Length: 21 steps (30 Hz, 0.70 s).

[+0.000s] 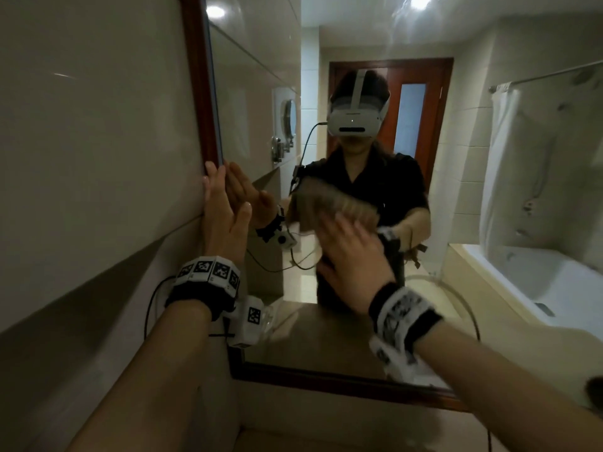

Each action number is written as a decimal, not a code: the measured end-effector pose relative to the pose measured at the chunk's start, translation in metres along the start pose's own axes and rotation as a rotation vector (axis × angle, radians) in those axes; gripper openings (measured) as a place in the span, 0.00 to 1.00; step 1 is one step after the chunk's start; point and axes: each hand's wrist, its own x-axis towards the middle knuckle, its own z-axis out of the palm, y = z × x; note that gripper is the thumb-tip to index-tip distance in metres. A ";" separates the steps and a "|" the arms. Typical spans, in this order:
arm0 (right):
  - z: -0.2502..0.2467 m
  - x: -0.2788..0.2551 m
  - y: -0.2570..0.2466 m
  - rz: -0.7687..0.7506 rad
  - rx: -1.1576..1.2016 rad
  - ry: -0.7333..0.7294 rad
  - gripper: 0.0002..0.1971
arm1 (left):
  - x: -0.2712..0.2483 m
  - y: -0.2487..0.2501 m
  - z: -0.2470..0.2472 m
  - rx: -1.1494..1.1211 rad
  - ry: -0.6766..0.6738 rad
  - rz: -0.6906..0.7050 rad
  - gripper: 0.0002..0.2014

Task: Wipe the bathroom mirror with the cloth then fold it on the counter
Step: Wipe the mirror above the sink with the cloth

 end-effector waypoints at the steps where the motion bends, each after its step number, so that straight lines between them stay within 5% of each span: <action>1: -0.019 0.018 0.008 0.064 0.029 0.070 0.35 | 0.001 0.000 0.000 0.004 -0.003 0.002 0.35; 4: -0.055 0.054 0.022 0.121 0.054 0.156 0.36 | 0.001 -0.002 -0.001 0.004 -0.008 0.014 0.34; 8: -0.030 0.036 0.009 0.039 -0.074 0.062 0.39 | 0.000 -0.002 -0.001 0.003 -0.008 -0.003 0.35; 13: 0.064 -0.071 -0.018 -0.256 -0.158 -0.393 0.45 | 0.001 -0.001 -0.002 0.003 -0.010 -0.012 0.35; 16: 0.094 -0.129 -0.010 -0.229 -0.236 -0.581 0.45 | 0.002 -0.002 -0.001 0.006 -0.005 0.007 0.35; 18: 0.091 -0.136 0.004 -0.225 -0.236 -0.554 0.45 | 0.002 -0.001 0.001 0.016 0.007 0.014 0.35; 21: 0.055 -0.106 0.027 -0.136 -0.182 -0.306 0.39 | 0.003 0.005 0.010 0.089 0.075 -0.025 0.35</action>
